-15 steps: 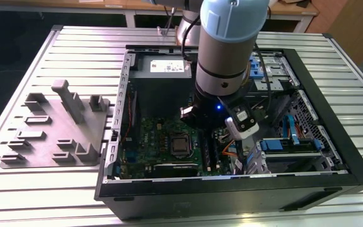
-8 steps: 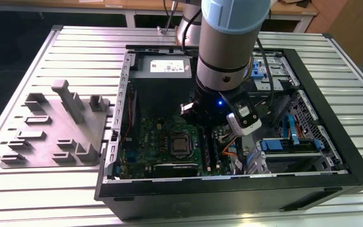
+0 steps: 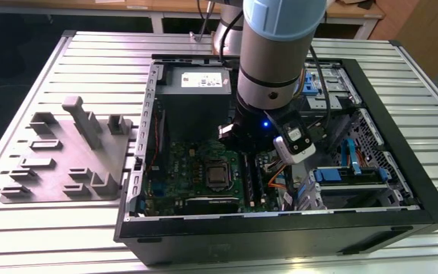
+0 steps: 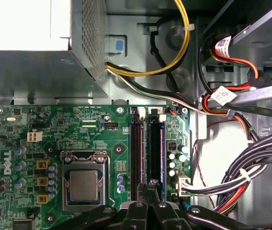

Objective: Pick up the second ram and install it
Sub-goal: 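Insert the second ram into the second slot, then press down the second ram until it locks into place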

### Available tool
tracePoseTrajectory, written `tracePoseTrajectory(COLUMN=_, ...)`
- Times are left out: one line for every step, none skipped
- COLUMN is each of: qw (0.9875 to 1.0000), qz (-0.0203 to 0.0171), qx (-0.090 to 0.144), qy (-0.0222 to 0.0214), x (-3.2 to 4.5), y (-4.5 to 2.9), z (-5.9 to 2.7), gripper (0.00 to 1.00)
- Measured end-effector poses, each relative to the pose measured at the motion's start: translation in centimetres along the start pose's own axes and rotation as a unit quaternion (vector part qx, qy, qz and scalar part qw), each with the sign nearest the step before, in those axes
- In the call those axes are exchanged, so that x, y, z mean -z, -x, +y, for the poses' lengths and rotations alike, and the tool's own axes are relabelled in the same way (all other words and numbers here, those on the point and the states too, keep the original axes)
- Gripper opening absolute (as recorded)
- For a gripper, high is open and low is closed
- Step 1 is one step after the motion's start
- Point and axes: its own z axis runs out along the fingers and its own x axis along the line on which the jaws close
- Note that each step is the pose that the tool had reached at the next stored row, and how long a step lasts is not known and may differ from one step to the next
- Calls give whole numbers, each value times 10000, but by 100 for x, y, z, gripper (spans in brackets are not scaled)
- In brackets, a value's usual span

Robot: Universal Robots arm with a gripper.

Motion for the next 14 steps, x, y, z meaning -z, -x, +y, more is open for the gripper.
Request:
tracePoseTrajectory(qw=10000, qz=0, qx=0, qy=0, x=0, y=0, z=0, gripper=10)
tracePoseTrajectory(qw=10000, qz=0, qx=0, qy=0, x=0, y=0, z=0, gripper=10)
tracePoseTrajectory(qw=10000, qz=0, qx=0, qy=0, x=0, y=0, z=0, gripper=10)
tracePoseTrajectory(qw=10000, qz=-1, qx=0, qy=0, x=0, y=0, z=0, gripper=10)
tracePoseTrajectory(qw=10000, qz=-1, qx=0, qy=0, x=0, y=0, z=0, gripper=10)
tracePoseTrajectory(qw=10000, qz=-1, qx=0, qy=0, x=0, y=0, z=0, gripper=10)
tracePoseTrajectory(qw=10000, qz=-1, qx=0, qy=0, x=0, y=0, z=0, gripper=10)
tracePoseTrajectory(qw=10000, qz=-1, qx=0, qy=0, x=0, y=0, z=0, gripper=10)
tracePoseTrajectory(qw=10000, qz=-1, qx=0, qy=0, x=0, y=0, z=0, gripper=10)
tracePoseTrajectory(qw=10000, qz=-1, qx=0, qy=0, x=0, y=0, z=0, gripper=10)
tracePoseTrajectory(qw=10000, qz=-2, qx=0, qy=0, x=0, y=0, z=0, gripper=10)
tracePoseTrajectory(qw=10000, qz=-2, qx=0, qy=0, x=0, y=0, z=0, gripper=10)
tracePoseTrajectory(qw=10000, qz=-2, qx=0, qy=0, x=0, y=0, z=0, gripper=10)
tracePoseTrajectory(qw=10000, qz=-1, qx=0, qy=-1, x=1, y=0, z=4, gripper=10)
